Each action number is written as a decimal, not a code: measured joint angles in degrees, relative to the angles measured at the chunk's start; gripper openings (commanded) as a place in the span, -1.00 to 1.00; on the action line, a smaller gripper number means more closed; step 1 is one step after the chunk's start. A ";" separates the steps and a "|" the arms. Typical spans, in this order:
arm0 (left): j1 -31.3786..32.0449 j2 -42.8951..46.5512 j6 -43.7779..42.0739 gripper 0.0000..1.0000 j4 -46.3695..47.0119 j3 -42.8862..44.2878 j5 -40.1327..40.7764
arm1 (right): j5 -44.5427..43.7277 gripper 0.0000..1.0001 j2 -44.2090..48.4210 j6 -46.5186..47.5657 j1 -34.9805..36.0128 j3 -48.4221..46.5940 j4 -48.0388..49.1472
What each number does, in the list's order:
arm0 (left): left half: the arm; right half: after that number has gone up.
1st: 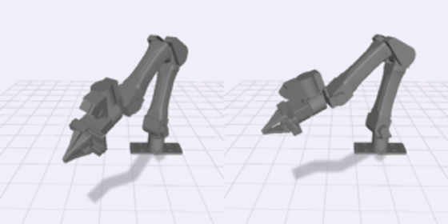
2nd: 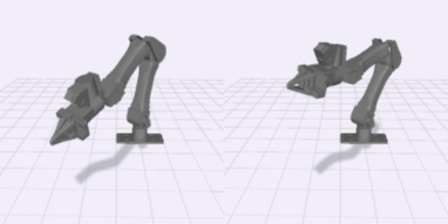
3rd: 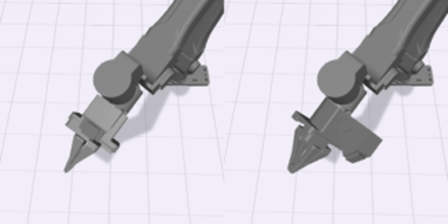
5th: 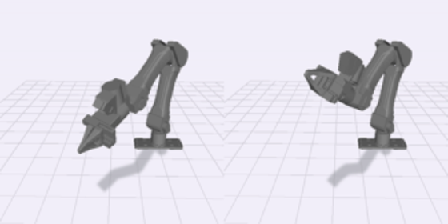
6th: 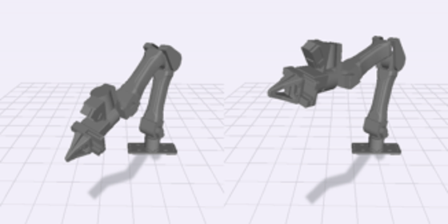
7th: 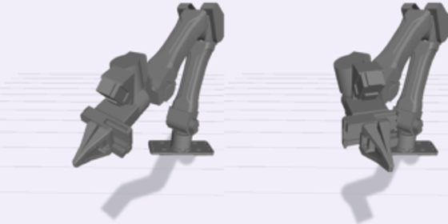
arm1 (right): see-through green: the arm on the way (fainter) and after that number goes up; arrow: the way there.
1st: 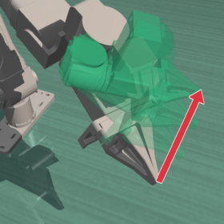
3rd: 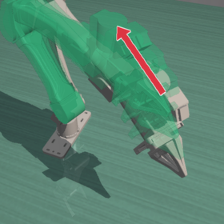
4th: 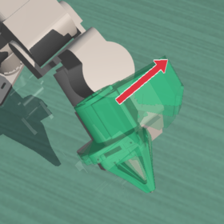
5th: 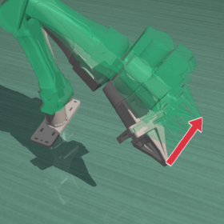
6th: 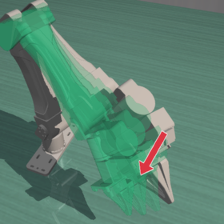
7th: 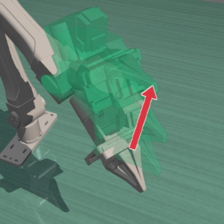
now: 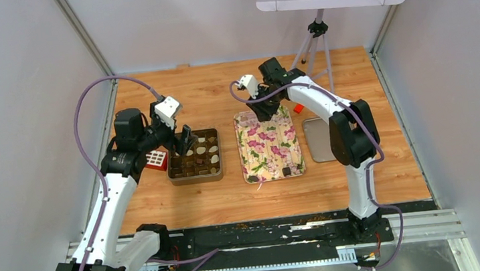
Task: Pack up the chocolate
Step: Pick up the fake chocolate from the plate.
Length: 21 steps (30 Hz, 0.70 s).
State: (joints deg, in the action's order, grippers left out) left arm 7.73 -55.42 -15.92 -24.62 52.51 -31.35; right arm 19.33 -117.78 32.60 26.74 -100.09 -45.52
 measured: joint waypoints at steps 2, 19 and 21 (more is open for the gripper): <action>0.00 0.00 -0.02 1.00 0.00 0.00 0.00 | -0.17 -0.25 -0.39 0.00 0.26 -0.26 0.11; -0.07 0.00 -0.02 1.00 0.02 0.00 0.00 | -1.20 -0.67 -1.75 0.98 0.96 -1.11 -0.09; -0.07 0.00 -0.02 1.00 0.07 0.00 -0.02 | -1.14 -0.68 -0.79 1.01 0.96 -1.09 -0.50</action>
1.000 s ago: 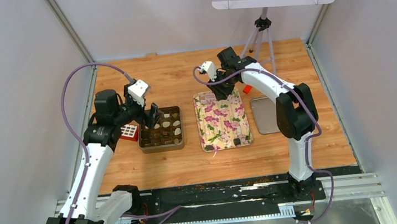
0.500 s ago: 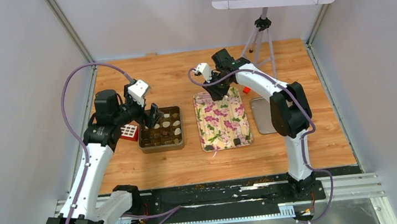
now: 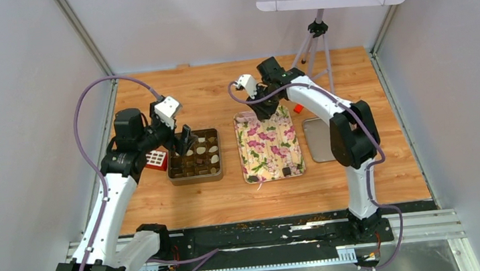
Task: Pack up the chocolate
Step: Pick up the fake chocolate from the plate, then place the fake chocolate in the packing box.
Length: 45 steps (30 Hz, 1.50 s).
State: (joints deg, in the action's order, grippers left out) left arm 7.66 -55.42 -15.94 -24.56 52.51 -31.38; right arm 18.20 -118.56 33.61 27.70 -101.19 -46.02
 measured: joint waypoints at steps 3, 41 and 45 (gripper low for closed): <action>-0.07 0.00 0.02 1.00 0.26 -0.15 0.00 | 0.35 -0.70 3.34 0.00 0.02 1.20 -0.07; -7.02 4.48 9.09 1.00 3.74 -4.35 23.34 | 6.19 -0.54 7.19 8.07 22.91 1.38 -6.29; -7.02 4.61 9.31 1.00 3.76 -4.52 23.32 | 4.85 -0.36 5.99 8.07 23.52 1.18 -6.23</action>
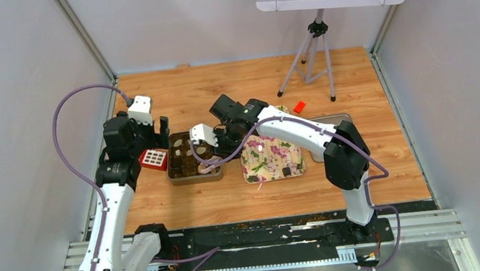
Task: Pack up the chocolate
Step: Place the fake chocolate in the packing box.
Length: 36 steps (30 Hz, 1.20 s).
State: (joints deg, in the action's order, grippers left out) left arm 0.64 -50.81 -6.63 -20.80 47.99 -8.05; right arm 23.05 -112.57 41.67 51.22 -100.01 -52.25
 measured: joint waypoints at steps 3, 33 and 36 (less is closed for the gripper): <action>0.00 0.13 0.17 1.00 0.00 0.00 -0.02 | -0.68 -0.35 -0.52 -0.02 0.09 -0.28 0.20; 0.00 -2.05 1.95 1.00 0.48 -0.07 -4.07 | -4.50 -0.51 20.68 5.55 -3.54 13.75 -0.31; 0.00 -2.82 2.23 1.00 0.50 -0.07 -4.39 | -5.79 -0.46 24.35 7.76 -4.63 19.41 -1.88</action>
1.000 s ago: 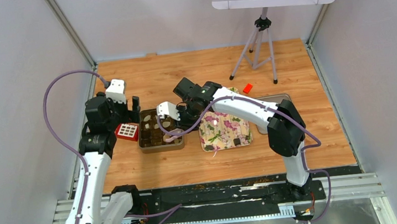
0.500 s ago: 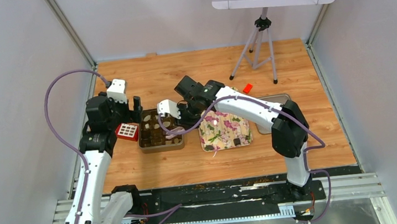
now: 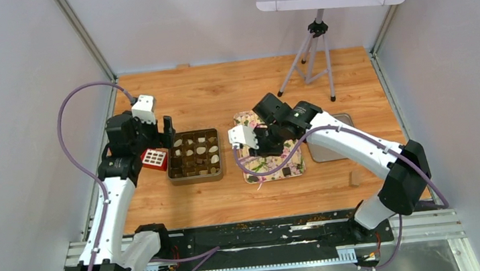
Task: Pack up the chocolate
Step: Place the fake chocolate in the packing box, then pick up the fake chocolate from the plate.
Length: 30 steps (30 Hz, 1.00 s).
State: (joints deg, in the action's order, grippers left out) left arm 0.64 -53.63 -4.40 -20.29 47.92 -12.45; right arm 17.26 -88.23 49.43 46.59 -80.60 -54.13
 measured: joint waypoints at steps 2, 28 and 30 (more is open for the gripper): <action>0.00 -0.50 0.24 1.00 0.00 0.00 -0.35 | -0.68 -0.43 0.48 0.68 -0.57 2.78 -1.14; 0.00 -1.01 0.70 1.00 0.35 -0.31 -0.96 | -1.09 -0.26 -4.24 0.79 -1.68 6.14 -3.32; 0.00 -0.83 0.70 1.00 0.42 -0.57 -0.94 | -0.87 -0.26 -4.59 0.79 -1.68 5.88 -3.72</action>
State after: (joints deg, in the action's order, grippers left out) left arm 0.64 -54.46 -3.70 -19.88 47.35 -13.39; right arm 16.38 -92.82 50.22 44.91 -74.72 -57.84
